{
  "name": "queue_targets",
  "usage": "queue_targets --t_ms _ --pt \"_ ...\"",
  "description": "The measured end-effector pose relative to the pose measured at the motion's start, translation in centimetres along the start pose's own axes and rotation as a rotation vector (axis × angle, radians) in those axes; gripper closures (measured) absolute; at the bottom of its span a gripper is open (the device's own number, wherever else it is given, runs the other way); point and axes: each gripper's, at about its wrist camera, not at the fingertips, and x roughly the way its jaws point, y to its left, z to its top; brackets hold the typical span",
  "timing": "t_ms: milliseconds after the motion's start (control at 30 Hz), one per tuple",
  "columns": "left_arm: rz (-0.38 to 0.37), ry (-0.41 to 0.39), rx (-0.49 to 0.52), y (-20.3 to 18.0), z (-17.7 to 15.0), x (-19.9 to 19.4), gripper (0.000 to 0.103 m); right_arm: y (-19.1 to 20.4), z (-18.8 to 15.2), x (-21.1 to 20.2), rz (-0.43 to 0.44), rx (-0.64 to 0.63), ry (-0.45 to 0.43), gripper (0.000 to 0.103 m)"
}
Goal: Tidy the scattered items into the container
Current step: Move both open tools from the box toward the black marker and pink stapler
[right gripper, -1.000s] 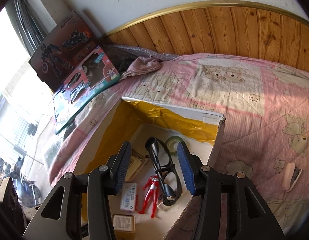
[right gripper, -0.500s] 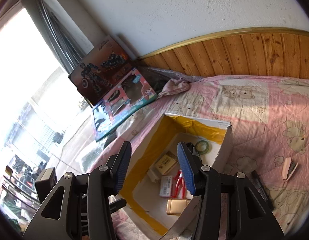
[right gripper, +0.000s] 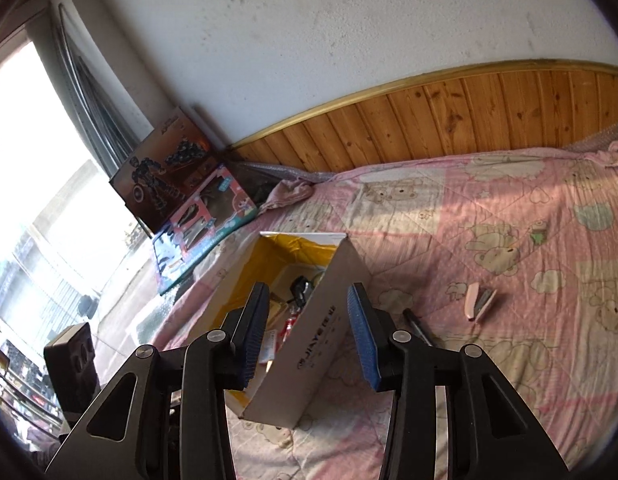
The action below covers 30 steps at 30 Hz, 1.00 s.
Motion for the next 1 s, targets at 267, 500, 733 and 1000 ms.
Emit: queue_targets --t_ms 267,500,733,1000 --pt "-0.072 0.062 0.035 -5.1 0.6 4.2 0.051 -6.2 -1.8 1.4 -0.177 0.062 0.075 0.059" --pt "-0.073 0.129 0.025 -7.4 1.0 9.3 0.051 -11.7 -2.1 6.3 -0.351 0.055 0.151 0.060" --pt "-0.070 0.185 -0.002 -7.6 1.2 13.1 0.051 -17.0 -2.7 14.0 -0.439 0.054 0.247 0.076" --pt "-0.062 0.223 -0.033 -6.8 1.8 16.6 0.051 -20.8 -3.3 17.0 -0.417 0.064 0.254 0.076"
